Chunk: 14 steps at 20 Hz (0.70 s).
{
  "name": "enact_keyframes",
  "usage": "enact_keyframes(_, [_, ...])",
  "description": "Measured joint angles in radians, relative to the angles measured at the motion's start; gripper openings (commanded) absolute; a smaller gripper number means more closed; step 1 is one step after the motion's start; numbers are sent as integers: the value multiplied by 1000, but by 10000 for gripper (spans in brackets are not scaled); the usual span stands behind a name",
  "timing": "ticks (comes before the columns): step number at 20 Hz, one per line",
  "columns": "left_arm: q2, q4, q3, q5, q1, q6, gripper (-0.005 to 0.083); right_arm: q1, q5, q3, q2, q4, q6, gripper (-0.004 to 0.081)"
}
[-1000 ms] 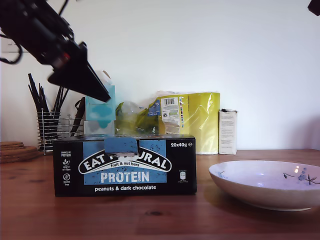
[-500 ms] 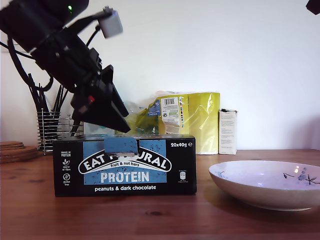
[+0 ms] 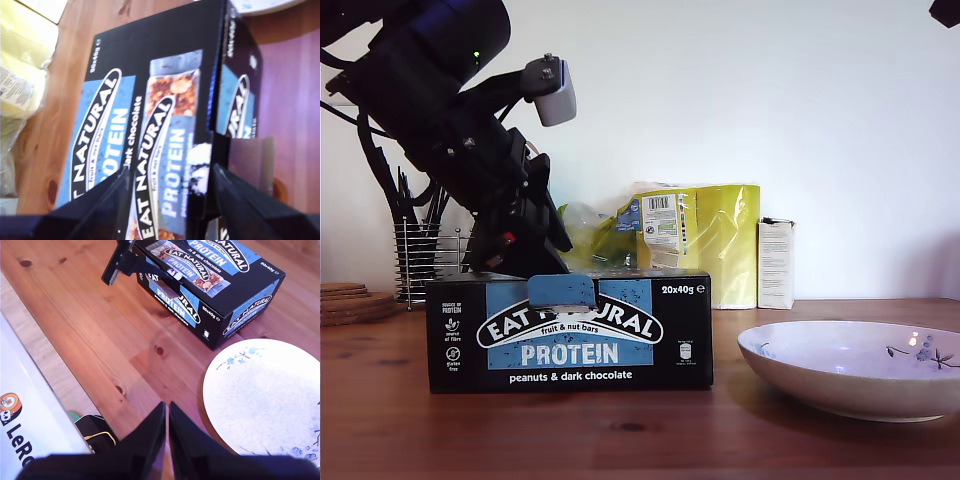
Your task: Open the carton box of snackbars
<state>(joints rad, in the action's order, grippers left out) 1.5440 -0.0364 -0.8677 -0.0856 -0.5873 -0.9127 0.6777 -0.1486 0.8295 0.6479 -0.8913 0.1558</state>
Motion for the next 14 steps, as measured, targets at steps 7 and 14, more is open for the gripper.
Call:
enact_keyframes(7, [18,18,0,40,-2,-8,457,0,0,0,0,1,3,-13])
enact_keyframes(14, [18,55,0,81,-6,-8,427,0,0,0,0,1,3,-13])
